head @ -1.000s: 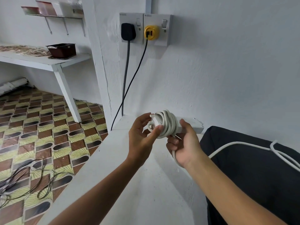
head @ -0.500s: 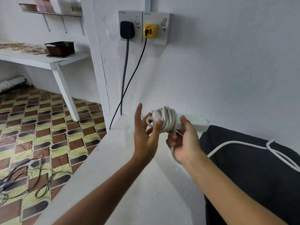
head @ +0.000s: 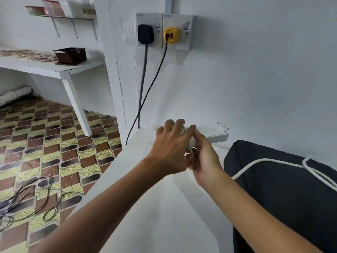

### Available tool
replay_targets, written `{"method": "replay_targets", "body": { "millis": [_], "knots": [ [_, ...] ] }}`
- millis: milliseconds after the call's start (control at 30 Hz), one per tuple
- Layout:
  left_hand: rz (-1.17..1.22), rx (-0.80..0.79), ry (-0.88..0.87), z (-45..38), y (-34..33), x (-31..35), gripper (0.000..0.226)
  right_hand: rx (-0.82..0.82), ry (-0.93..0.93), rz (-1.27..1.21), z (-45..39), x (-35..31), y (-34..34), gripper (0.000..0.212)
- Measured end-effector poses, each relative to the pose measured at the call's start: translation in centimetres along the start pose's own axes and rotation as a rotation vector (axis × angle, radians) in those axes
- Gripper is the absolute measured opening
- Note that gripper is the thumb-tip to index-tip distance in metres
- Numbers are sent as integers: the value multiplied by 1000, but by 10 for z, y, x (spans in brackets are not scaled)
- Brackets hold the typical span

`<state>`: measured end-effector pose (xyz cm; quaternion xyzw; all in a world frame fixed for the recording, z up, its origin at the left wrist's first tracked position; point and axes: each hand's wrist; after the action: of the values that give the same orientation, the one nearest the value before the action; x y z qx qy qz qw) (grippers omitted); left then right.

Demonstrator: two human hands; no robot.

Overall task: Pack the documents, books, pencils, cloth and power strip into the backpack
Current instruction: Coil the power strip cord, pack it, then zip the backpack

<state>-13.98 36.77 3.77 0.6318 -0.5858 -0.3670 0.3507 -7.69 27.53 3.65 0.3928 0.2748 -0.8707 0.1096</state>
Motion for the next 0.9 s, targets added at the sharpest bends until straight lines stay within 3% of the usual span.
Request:
{"method": "replay_targets", "body": {
  "millis": [267, 500, 600, 667, 800, 900],
  "knots": [
    [44, 176, -64, 0, -5, -18, 57, -118, -13, 91, 11, -13, 4, 25],
    [119, 153, -72, 1, 7, -20, 56, -173, -61, 132, 15, -24, 8, 17],
    [104, 67, -56, -1, 9, -22, 56, -181, -79, 150, 14, -25, 9, 5],
    [96, -3, -43, -2, 9, -24, 55, -183, -73, 202, 14, -24, 11, 12],
    [83, -52, 13, -2, 9, -25, 47, -206, 6, 423, 20, -20, 11, 26],
    [42, -62, 37, -6, 9, -25, 45, -169, 185, 861, 32, -22, 7, 16]
  ]
}}
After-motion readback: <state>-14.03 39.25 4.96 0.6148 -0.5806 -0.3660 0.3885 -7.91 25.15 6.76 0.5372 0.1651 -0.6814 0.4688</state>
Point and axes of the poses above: each hand's wrist, its own z-axis away from the middle knuckle, its own y-axis out of the back of the hand, x = y × z, and after that the axes turned 11 degrees about -y, right-handed
